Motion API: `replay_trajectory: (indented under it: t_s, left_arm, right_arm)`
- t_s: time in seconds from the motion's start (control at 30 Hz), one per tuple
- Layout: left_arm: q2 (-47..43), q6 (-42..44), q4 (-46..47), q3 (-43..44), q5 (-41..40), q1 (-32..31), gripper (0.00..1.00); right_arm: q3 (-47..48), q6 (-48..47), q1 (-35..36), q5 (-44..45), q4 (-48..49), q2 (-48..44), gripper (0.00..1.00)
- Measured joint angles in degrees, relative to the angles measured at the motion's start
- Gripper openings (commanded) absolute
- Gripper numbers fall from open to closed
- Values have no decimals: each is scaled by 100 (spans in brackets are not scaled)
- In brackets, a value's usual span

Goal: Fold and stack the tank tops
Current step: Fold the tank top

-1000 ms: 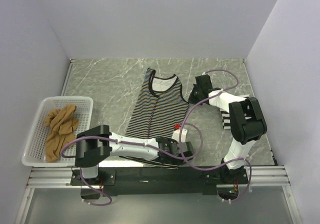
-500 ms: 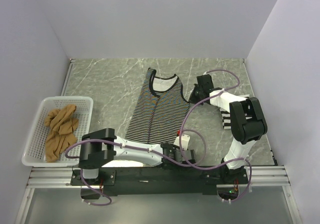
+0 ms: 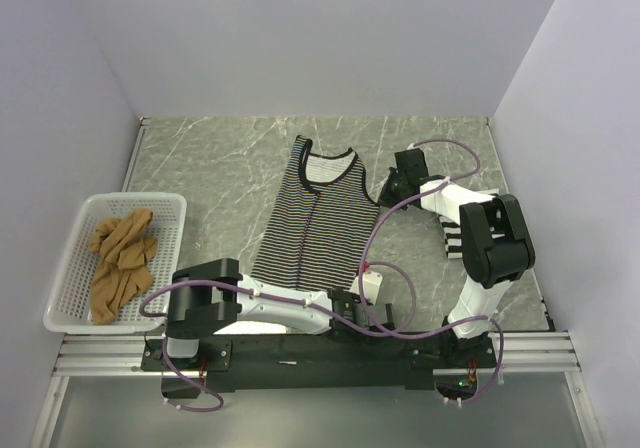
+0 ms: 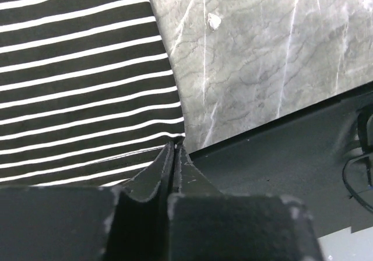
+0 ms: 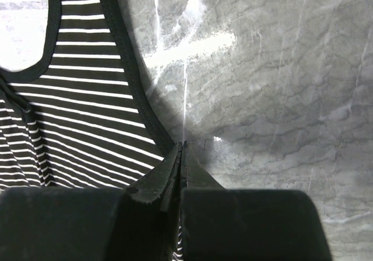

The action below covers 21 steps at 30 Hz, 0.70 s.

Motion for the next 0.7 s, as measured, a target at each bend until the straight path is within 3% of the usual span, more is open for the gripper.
replay_trajectory:
  t_s: [0.17,0.4,0.7]
  left_arm:
    - [-136,9,203,-164,-55,-39,0]
    - [-1434,-76,922,-1182,-50,11,1]
    - [-2579,-697,1676,-2614,-20,549,0]
  right_arm:
    - [2,-39,-59,66,-39,0,0]
    - [240,-201,-105,273,-437,-31,0]
    - [863,-319,-22,310,-804,-55,0]
